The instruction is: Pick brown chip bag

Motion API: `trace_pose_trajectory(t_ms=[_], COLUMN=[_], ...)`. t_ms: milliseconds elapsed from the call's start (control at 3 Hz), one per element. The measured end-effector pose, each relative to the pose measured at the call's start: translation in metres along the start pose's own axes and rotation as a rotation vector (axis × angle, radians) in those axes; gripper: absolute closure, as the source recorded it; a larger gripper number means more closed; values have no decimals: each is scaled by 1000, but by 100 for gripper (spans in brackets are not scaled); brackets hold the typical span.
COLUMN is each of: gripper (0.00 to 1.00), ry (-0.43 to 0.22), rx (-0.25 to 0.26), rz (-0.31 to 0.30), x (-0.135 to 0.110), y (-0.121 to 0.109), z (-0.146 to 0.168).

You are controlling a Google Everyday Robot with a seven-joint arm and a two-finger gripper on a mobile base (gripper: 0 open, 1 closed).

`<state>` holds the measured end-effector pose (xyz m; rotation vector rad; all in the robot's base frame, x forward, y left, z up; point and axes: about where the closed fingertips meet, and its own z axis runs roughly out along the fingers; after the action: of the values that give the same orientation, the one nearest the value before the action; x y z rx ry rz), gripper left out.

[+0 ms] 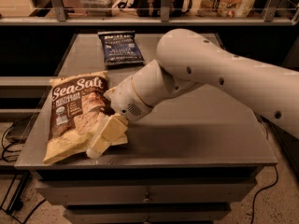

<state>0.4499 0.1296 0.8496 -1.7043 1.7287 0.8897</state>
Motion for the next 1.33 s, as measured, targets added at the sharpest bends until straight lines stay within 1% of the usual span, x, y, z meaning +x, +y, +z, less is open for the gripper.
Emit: trace_pose_trajectory(t_ms=[333, 667, 1000, 1333], gripper=[18, 42, 65, 88], ry=[-26, -39, -44, -38], rx=[4, 35, 82, 134], rz=[55, 87, 93, 70], x=[4, 7, 8, 4], y=[-3, -8, -12, -20], z=[17, 18, 3, -23])
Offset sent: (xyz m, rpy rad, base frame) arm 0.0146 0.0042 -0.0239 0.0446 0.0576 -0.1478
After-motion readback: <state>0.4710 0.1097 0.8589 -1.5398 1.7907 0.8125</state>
